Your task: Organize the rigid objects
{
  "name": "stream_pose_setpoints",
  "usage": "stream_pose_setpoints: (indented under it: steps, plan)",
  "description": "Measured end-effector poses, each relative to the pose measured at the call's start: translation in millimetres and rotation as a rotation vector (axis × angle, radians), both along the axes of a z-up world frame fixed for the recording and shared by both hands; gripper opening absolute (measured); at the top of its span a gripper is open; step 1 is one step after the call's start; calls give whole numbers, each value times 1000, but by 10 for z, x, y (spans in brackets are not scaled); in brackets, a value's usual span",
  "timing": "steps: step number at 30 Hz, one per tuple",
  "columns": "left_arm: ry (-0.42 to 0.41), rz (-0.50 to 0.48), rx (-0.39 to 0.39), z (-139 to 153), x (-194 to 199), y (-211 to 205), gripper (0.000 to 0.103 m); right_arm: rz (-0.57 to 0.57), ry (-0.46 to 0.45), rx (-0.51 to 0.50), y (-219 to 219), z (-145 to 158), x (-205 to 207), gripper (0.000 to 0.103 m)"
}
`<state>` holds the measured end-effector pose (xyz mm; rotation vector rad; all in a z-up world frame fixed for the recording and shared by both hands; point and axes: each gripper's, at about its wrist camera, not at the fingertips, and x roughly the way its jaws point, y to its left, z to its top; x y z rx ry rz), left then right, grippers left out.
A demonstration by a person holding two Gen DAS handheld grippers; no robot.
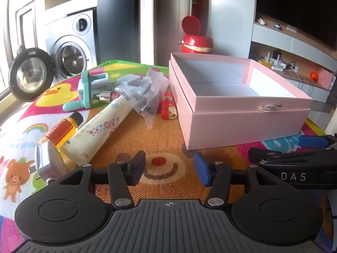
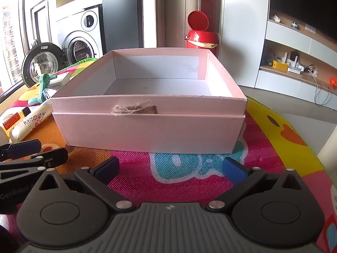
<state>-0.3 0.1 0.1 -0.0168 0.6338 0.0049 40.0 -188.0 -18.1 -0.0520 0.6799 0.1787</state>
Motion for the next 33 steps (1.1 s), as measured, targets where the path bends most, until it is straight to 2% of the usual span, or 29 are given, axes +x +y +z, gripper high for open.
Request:
stream_pose_setpoints:
  steps: [33]
  plan:
    - [4, 0, -1, 7, 8, -10, 57, 0, 3, 2, 1, -2, 15, 103]
